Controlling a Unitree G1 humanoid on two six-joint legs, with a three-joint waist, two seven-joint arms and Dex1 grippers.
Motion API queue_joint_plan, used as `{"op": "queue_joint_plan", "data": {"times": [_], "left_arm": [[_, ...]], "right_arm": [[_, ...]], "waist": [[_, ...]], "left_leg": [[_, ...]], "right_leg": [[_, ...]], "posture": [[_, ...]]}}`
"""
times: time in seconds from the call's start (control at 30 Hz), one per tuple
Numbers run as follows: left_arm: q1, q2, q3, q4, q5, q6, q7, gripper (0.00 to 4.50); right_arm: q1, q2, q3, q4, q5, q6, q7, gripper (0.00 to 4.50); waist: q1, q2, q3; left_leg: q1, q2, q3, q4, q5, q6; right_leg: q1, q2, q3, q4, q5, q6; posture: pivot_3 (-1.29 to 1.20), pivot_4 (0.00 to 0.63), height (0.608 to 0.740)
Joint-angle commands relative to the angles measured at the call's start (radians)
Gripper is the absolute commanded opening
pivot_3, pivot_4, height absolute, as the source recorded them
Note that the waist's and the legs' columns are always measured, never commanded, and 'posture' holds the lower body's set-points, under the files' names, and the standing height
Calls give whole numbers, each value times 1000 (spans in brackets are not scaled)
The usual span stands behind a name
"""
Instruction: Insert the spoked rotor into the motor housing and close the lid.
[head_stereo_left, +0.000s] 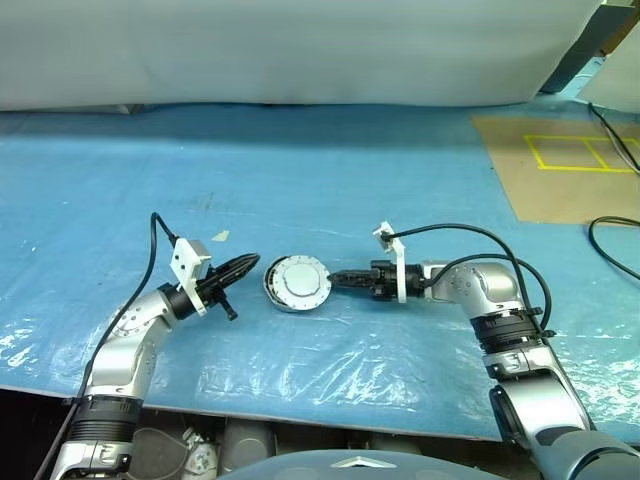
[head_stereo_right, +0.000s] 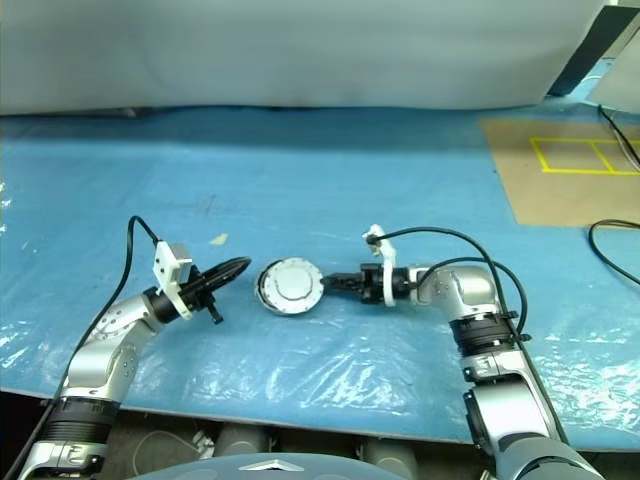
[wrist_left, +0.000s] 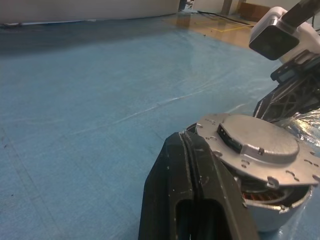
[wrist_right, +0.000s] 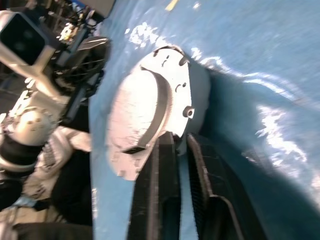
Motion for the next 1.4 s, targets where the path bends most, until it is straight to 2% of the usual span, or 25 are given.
{"op": "queue_joint_plan", "data": {"times": [0.03,0.13,0.37,0.47,0.53,0.63,0.7,0.8,0.87,1.0,1.03,1.13,1.27,1.4], "left_arm": [[-5,-9,3,-19,-3,-15,7,0],[-5,-16,-1,-19,-1,-15,8,0],[-6,-17,2,-9,4,-17,7,0],[-5,-17,4,-8,4,-18,7,0],[-6,-17,6,-13,1,-16,6,0],[-7,-15,13,-26,-11,-6,7,0],[-4,-9,18,-30,-14,-5,3,0],[1,-3,22,-33,-15,-6,3,0],[3,-1,24,-34,-17,-6,3,0],[-2,-1,24,-32,-17,-5,4,0],[-3,-2,22,-32,-17,-4,6,0],[-4,-3,19,-36,-18,1,7,0],[1,-2,29,-49,-26,-4,8,0],[13,3,33,-63,-31,5,12,0]], "right_arm": [[7,35,6,64,-44,-52,-48,1460],[0,54,33,50,-12,21,-16,2498],[3,68,4,-2,45,106,9,2498],[-39,68,-115,-99,154,158,9,2498],[-54,37,-121,-171,171,171,13,2498],[-42,-80,-76,-273,144,147,61,2498],[-18,-156,-1,-324,58,49,72,2498],[3,-209,69,-385,-43,-92,60,2498],[11,-210,132,-400,-151,-228,18,2498],[-34,-122,261,-334,-428,-585,-156,2498],[-47,-113,286,-320,-468,-657,-152,2498],[-72,-91,303,-285,-507,-775,-128,3079],[-98,-56,293,-264,-427,-737,-12,4422],[-116,-44,294,-249,-369,-615,88,4469]], "waist": [[-2,0,0],[-7,0,0],[-6,0,0],[-5,1,2],[-4,1,2],[-1,1,2],[5,1,2],[4,0,2],[-3,0,3],[-14,0,3],[-15,0,3],[-15,-1,3],[-9,-2,4],[-10,-3,5]], "left_leg": [[1,0,0,0,0,0],[5,0,0,1,0,0],[7,1,1,0,0,0],[5,1,0,0,0,0],[2,0,0,0,0,1],[0,0,0,0,0,1],[1,0,0,0,0,0],[1,1,0,0,0,0],[0,1,0,0,0,0],[-1,1,0,1,0,0],[-1,1,0,1,0,0],[-3,0,0,1,0,0],[-4,0,-1,2,0,0],[-5,0,-2,2,0,1]], "right_leg": [[1,0,0,0,0,0],[5,0,1,-1,-3,-4],[6,0,0,-1,-4,-6],[4,0,0,-1,-2,-4],[1,0,0,0,-1,-2],[0,0,0,-1,-1,-1],[1,0,0,-1,-1,-1],[1,1,0,-1,-1,-1],[-1,1,0,-1,-1,-1],[-2,1,0,0,-1,-1],[-3,1,0,0,-1,-1],[-3,0,0,0,-1,-1],[-3,0,0,0,0,0],[-3,1,0,1,0,0]], "posture": [[0,150,740],[0,150,740],[0,150,740],[0,150,740],[0,150,740],[0,150,740],[0,150,740],[0,150,740],[0,150,740],[0,150,740],[0,150,740],[0,150,740],[0,150,740],[0,150,740]]}}
